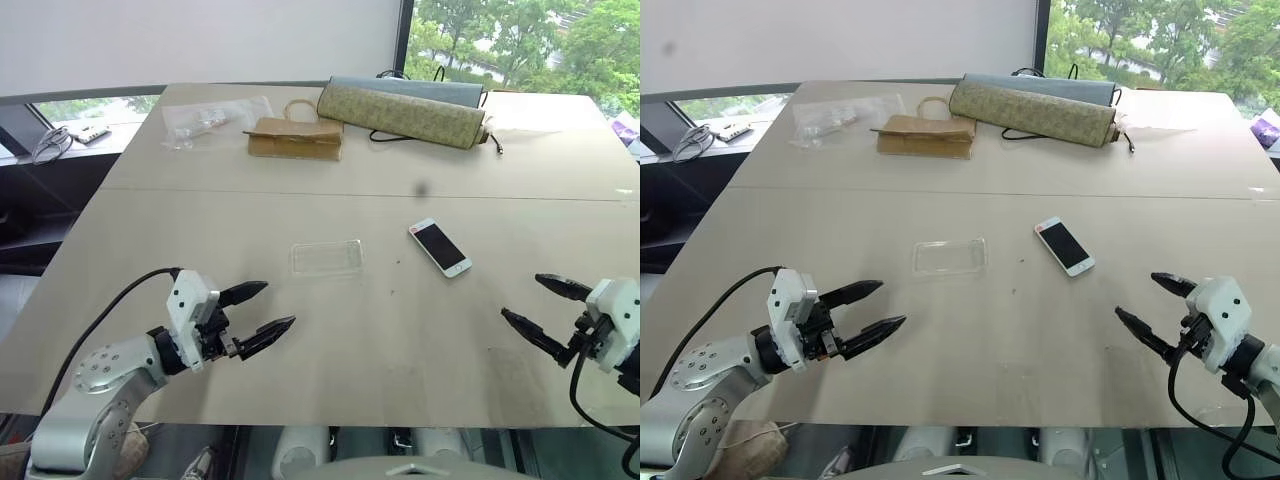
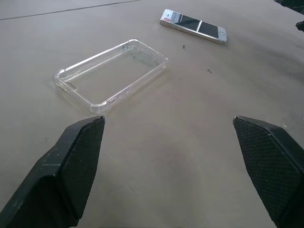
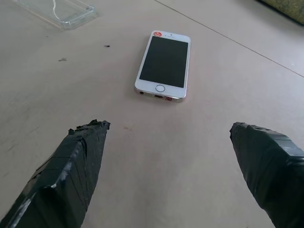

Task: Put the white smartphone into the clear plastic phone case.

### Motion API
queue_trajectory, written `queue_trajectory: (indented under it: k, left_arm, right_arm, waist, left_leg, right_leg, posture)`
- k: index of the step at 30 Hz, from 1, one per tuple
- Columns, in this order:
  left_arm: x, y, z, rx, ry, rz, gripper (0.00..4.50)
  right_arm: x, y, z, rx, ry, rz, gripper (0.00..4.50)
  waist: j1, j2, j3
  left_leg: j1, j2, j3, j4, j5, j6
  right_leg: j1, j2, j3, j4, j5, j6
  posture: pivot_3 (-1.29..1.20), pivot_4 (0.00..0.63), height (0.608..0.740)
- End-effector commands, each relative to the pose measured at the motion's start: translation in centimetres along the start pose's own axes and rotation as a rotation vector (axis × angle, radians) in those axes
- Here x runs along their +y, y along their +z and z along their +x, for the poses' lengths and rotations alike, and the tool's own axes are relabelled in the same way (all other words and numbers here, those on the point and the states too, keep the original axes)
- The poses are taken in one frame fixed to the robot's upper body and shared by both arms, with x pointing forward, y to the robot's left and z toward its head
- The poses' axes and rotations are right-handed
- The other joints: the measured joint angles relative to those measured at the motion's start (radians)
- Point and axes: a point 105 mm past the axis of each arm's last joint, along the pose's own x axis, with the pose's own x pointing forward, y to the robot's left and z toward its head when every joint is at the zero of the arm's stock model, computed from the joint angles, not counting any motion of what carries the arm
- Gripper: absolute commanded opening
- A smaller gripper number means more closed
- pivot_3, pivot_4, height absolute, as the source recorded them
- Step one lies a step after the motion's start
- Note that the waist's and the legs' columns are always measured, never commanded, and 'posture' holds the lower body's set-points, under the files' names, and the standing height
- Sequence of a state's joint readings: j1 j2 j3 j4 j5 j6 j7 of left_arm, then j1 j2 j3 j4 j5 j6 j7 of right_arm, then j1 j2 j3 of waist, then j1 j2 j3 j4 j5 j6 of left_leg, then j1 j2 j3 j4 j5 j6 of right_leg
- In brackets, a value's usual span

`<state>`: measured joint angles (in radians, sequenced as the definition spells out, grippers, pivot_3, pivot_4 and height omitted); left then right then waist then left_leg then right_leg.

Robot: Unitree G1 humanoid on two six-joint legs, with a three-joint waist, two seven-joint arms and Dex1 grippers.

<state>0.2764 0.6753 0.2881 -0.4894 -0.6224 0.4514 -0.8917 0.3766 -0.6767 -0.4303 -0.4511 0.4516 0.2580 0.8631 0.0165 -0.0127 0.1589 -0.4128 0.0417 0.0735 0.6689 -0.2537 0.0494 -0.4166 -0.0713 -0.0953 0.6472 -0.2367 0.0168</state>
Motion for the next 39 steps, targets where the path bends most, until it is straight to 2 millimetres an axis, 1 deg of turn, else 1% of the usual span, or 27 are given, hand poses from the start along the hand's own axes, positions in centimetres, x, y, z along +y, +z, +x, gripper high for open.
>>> queue_trajectory:
  k: [1,4,7,9,13,17,21,24,26,28,31,32,36,39]
  left_arm:
    - [0.5,1.0,0.0,-0.014,0.018,0.046,4.48]
    - [1.4,1.8,1.0,-0.020,0.038,0.098,4.48]
    - [1.6,2.3,2.0,-0.009,0.005,0.127,4.48]
    - [1.8,2.4,2.5,0.028,0.002,0.157,4.48]
    - [2.2,2.3,4.5,0.148,-0.078,0.205,4.48]
    - [2.6,2.8,6.4,0.191,-0.156,0.224,4.48]
    - [3.0,2.2,7.8,0.255,-0.220,0.265,4.48]
    - [3.9,1.6,9.4,0.267,-0.231,0.241,3.72]
    - [4.5,0.9,10.5,0.298,-0.252,0.305,2.73]
    - [4.6,0.7,11.4,0.308,-0.277,0.314,1.83]
    - [4.9,0.4,12.0,0.343,-0.307,0.334,0.26]
    - [4.9,0.3,12.0,0.352,-0.316,0.340,0.03]
    - [4.9,0.1,11.9,0.357,-0.362,0.350,0.03]
    - [3.5,0.8,12.1,0.308,-0.441,0.346,0.03]
  right_arm:
    - [0.0,1.6,-0.1,-0.051,0.005,-0.057,4.50]
    - [1.1,3.2,0.8,-0.108,0.050,-0.095,4.50]
    - [2.3,4.3,1.4,-0.132,0.106,-0.112,4.50]
    - [2.9,4.8,1.5,-0.145,0.138,-0.113,4.50]
    - [4.4,5.7,1.4,-0.157,0.256,-0.127,4.50]
    - [4.7,6.4,1.5,-0.167,0.302,-0.147,4.50]
    - [4.9,6.9,1.6,-0.173,0.319,-0.157,4.50]
    - [4.9,7.1,2.0,-0.184,0.303,-0.165,4.50]
    - [5.0,7.1,2.2,-0.189,0.302,-0.164,4.50]
    - [5.2,7.1,2.3,-0.191,0.302,-0.164,4.50]
    - [5.4,7.3,2.3,-0.197,0.288,-0.165,4.50]
    - [5.4,7.4,2.2,-0.198,0.283,-0.165,4.50]
    - [5.6,7.3,2.1,-0.194,0.262,-0.164,4.50]
    - [5.5,7.1,2.3,-0.183,0.232,-0.158,4.50]
  waist:
    - [0.000,0.000,0.000]
    - [0.003,0.000,0.000]
    - [0.002,0.000,0.000]
    - [0.001,0.000,0.000]
    - [0.007,0.000,0.000]
    - [0.008,0.000,0.000]
    - [0.005,0.000,0.000]
    - [0.006,0.000,0.000]
    - [0.008,-0.001,0.000]
    - [0.008,-0.001,0.000]
    - [0.014,-0.001,0.000]
    - [0.015,-0.001,0.000]
    - [0.017,-0.001,0.000]
    - [0.017,-0.001,-0.001]
  left_leg:
    - [0.000,0.000,0.000,0.000,0.000,0.000]
    - [0.000,0.000,0.000,0.000,0.000,0.000]
    - [0.001,0.000,-0.001,0.000,0.000,0.000]
    - [0.000,0.000,-0.001,0.000,0.000,0.000]
    - [0.000,-0.001,-0.001,0.000,0.000,0.000]
    - [0.001,-0.001,0.000,0.001,0.000,0.000]
    - [0.000,-0.001,0.000,0.001,0.000,0.000]
    - [0.000,-0.002,0.000,0.001,0.000,0.000]
    - [0.000,-0.002,0.000,0.001,0.000,0.000]
    - [0.000,-0.002,0.000,0.002,0.000,0.000]
    - [0.000,-0.002,0.000,0.002,0.000,0.000]
    - [0.000,-0.002,0.000,0.002,0.000,0.000]
    - [0.000,-0.002,0.000,0.002,0.000,0.000]
    - [0.000,-0.002,0.000,0.002,0.000,0.000]
  right_leg:
    - [0.000,0.000,0.000,0.000,0.000,0.000]
    - [0.000,0.000,0.000,0.000,0.000,0.000]
    - [0.001,0.001,-0.001,0.000,0.000,0.000]
    - [0.001,0.001,0.000,0.000,0.002,0.003]
    - [0.001,0.001,-0.001,0.000,0.002,0.004]
    - [0.002,0.001,-0.001,0.000,0.002,0.004]
    - [0.002,0.001,-0.001,0.000,0.002,0.004]
    - [0.002,0.002,-0.001,0.000,0.003,0.004]
    - [0.002,0.002,-0.001,0.000,0.003,0.004]
    - [0.002,0.002,-0.001,0.000,0.003,0.004]
    - [0.002,0.002,-0.001,0.000,0.003,0.004]
    - [0.002,0.002,-0.001,0.000,0.003,0.004]
    - [0.002,0.002,-0.001,0.001,0.003,0.004]
    - [0.002,0.002,-0.001,0.002,0.003,0.004]
  posture:
    - [0.00,0.150,0.740]
    - [0.00,0.150,0.740]
    - [0.00,0.150,0.740]
    - [0.00,0.150,0.740]
    - [0.00,0.150,0.740]
    - [0.00,0.150,0.740]
    - [0.00,0.150,0.740]
    - [0.00,0.150,0.740]
    - [0.00,0.150,0.740]
    - [0.00,0.150,0.740]
    - [0.00,0.150,0.740]
    - [0.00,0.150,0.740]
    - [0.00,0.150,0.740]
    - [0.00,0.150,0.740]
